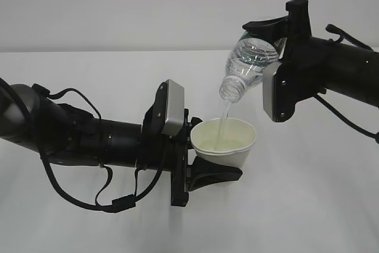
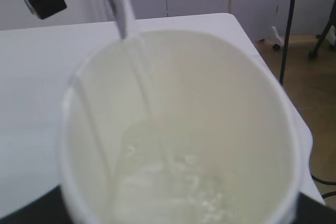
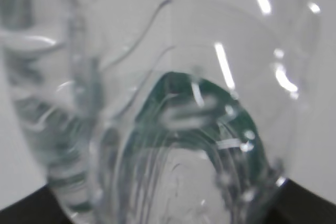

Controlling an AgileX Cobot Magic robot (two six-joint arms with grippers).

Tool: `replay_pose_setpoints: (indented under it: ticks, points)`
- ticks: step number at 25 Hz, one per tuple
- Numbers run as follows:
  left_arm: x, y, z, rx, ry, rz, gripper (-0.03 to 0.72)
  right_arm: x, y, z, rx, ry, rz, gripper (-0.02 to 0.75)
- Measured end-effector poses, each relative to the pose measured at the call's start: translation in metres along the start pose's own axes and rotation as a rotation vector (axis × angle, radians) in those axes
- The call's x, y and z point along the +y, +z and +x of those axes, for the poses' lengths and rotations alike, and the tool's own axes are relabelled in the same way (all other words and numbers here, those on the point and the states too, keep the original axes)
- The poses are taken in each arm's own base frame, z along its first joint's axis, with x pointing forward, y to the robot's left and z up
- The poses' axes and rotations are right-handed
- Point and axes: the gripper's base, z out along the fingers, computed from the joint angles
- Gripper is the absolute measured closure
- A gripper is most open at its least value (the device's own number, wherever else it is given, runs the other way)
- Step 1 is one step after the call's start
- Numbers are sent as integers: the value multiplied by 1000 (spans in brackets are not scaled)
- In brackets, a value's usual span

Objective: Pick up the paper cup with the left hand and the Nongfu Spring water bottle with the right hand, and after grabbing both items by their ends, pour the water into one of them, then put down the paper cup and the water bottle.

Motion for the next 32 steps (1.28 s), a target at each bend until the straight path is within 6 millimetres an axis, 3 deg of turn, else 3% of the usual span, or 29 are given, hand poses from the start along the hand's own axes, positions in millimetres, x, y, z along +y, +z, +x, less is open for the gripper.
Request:
replay_pose_setpoints:
  ticks: [9, 11, 32]
  points:
    - [0, 0, 1, 7, 0, -3, 288, -1, 0, 0, -2, -4, 7, 288]
    - [0, 0, 1, 7, 0, -3, 288, -1, 0, 0, -5, -4, 16, 259]
    - [0, 0, 1, 9, 0, -4, 288, -2, 0, -1, -7, -7, 24, 287]
